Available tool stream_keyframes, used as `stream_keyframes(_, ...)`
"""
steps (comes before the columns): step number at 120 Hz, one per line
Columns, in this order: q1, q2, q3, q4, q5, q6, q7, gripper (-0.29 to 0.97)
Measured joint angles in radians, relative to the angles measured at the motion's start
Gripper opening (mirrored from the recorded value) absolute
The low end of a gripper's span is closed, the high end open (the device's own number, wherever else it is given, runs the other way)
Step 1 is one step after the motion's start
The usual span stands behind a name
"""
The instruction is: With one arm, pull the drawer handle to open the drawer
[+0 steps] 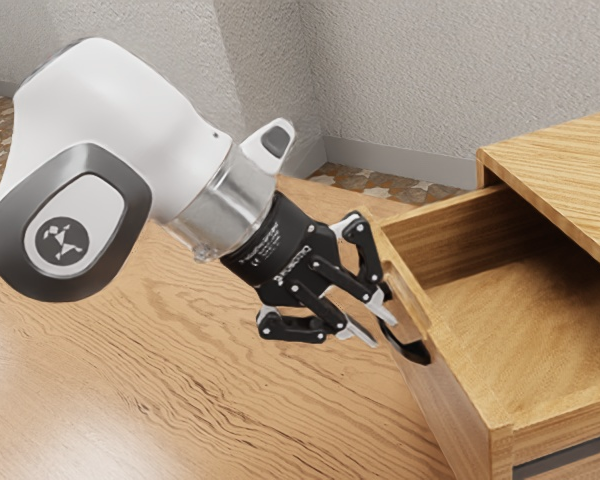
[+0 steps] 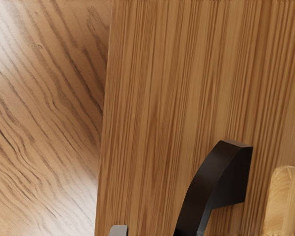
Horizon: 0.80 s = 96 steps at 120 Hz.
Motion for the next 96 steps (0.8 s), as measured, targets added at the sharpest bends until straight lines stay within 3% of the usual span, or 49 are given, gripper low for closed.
stream_keyframes(58,0.150,-0.185,-0.107,-0.157,-0.009,0.007,0.001,-0.01)
stream_keyframes(82,0.176,-0.256,-0.143,-0.138,0.006,-0.034,0.006,0.34)
stream_keyframes(96,0.186,-0.300,-0.206,-0.020,0.085,-0.070,0.006,0.49)
